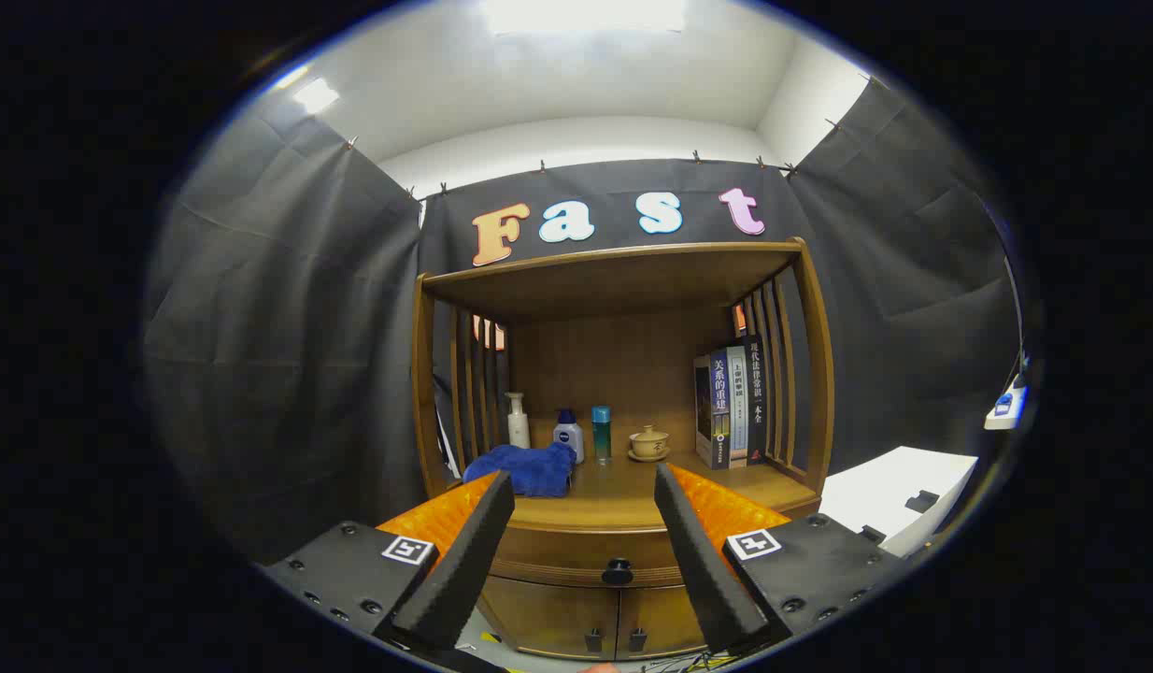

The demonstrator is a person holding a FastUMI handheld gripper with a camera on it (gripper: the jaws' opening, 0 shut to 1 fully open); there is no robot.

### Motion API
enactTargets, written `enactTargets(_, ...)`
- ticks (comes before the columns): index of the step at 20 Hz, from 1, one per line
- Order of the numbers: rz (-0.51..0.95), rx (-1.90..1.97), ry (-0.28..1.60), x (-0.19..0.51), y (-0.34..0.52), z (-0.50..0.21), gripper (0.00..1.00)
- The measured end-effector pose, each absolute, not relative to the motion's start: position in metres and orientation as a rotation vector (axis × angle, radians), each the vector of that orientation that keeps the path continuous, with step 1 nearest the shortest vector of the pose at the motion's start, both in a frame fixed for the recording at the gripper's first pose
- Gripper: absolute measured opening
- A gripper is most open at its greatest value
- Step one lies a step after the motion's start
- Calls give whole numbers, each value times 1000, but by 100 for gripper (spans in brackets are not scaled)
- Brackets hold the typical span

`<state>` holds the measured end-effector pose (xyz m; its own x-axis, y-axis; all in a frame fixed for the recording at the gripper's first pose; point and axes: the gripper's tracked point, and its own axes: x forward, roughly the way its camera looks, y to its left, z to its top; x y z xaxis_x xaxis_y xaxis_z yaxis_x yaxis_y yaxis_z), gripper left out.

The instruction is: Pull open the drawer, take out the items inside it, and place them on the countertop above the cabinet.

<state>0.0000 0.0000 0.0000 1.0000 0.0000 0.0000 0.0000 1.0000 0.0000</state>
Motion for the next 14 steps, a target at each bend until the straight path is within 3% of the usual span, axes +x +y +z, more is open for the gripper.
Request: enactTargets(14,-19,-4,-2,-1,-9,-1,98)
